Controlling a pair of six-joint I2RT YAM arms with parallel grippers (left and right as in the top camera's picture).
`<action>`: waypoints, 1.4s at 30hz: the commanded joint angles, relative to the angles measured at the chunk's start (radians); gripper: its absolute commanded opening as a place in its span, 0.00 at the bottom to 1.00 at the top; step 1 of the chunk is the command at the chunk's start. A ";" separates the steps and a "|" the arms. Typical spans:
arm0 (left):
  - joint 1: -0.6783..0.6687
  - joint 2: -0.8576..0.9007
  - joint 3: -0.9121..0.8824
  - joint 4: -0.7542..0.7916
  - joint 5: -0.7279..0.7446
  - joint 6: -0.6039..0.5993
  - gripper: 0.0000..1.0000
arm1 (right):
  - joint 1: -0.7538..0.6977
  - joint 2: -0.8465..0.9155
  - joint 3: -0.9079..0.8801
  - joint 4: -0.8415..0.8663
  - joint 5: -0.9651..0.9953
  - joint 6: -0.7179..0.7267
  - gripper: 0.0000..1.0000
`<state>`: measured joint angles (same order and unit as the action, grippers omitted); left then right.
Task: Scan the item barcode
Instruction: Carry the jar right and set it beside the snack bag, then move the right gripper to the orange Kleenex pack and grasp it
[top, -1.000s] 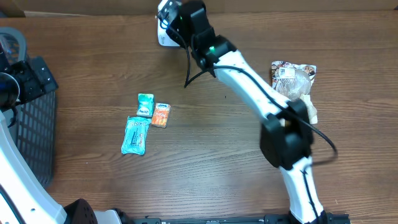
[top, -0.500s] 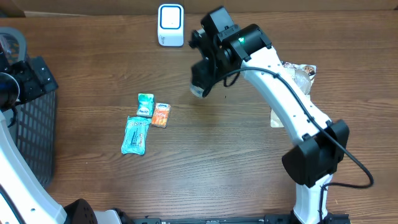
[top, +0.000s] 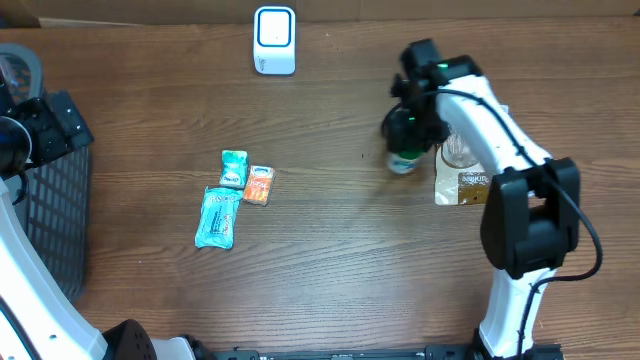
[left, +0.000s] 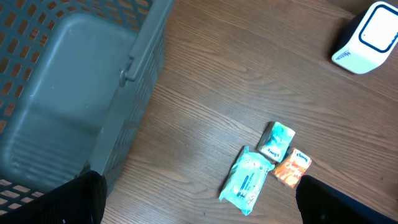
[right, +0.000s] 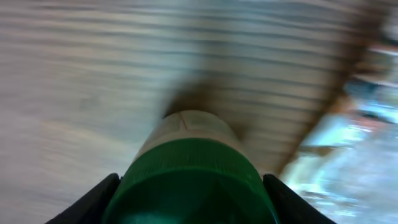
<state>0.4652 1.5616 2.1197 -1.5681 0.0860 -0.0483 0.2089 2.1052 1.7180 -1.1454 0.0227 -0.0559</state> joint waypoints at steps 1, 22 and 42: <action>-0.002 0.003 0.010 0.002 0.011 0.016 0.99 | -0.038 -0.014 -0.041 0.016 0.188 0.007 0.50; -0.002 0.003 0.010 0.002 0.011 0.016 0.99 | -0.108 -0.016 0.064 -0.063 0.055 0.007 1.00; -0.002 0.003 0.010 0.002 0.011 0.016 1.00 | 0.070 -0.016 0.352 -0.146 -0.687 0.061 1.00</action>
<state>0.4652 1.5616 2.1197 -1.5677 0.0860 -0.0483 0.2199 2.0979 2.1155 -1.3094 -0.5621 -0.0414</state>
